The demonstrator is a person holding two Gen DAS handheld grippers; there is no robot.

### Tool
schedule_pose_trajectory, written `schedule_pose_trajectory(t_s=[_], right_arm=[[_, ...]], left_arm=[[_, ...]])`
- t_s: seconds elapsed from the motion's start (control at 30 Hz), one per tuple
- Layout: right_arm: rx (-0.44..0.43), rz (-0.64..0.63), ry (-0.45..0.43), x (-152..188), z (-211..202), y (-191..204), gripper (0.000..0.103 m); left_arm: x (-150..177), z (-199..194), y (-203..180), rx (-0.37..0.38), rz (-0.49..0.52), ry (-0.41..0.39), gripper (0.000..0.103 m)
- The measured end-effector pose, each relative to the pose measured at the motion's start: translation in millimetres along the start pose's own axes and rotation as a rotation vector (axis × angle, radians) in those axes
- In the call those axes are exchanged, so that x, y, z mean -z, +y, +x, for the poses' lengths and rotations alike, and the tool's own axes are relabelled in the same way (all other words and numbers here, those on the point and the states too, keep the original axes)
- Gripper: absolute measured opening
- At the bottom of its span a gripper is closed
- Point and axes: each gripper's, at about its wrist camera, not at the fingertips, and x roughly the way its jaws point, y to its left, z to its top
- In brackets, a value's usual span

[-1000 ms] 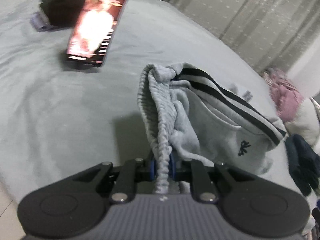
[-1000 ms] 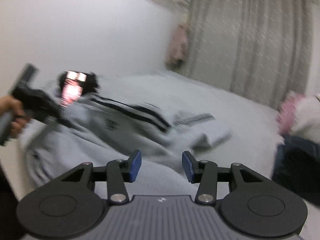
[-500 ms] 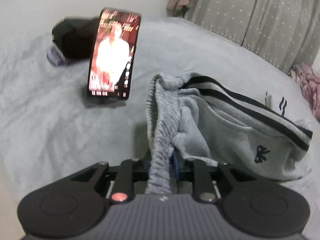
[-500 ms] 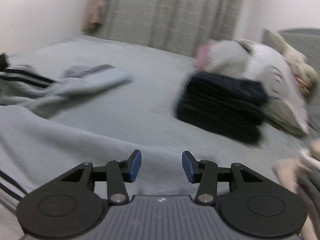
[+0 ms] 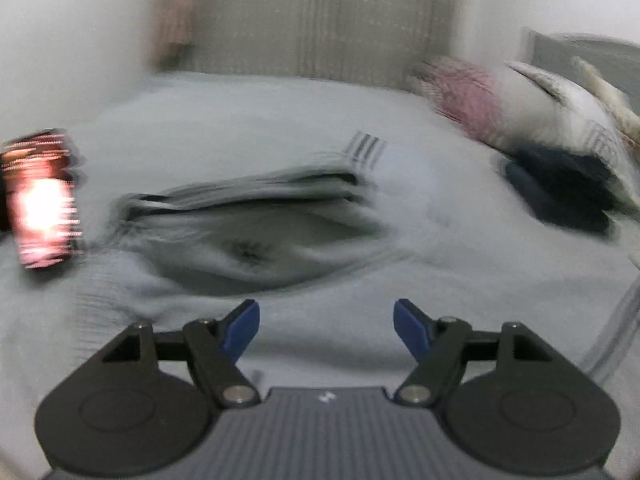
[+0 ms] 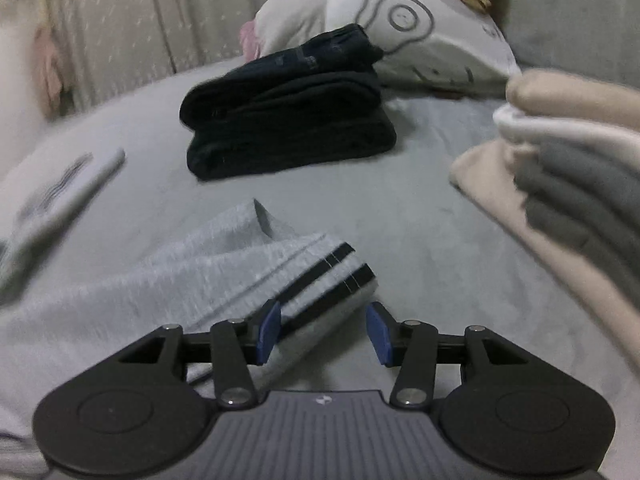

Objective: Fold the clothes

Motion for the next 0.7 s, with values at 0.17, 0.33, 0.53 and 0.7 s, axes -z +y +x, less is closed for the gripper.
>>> schedule_pose_trajectory(t_s=[0.17,0.33,0.53,0.7], right_arm=[[-0.04,0.13,0.033,-6,16,-9,0.047],[-0.091,0.194,0.037,-5,26,-7,0.01],[-0.103,0.166,-0.1,-8,-27,2,0.004],[-0.077,0.092,-0.13,0,-69,1,0.004]], left_arm=[[23,10,-54,0.278,0.184,0.037,0.072],[46,16,-92,0.417,0.377,0.039,0.071],[66,38,-103,0.414,0.426,0.1,0.007],[62,27,-105,0.467,0.464,0.126,0.001]])
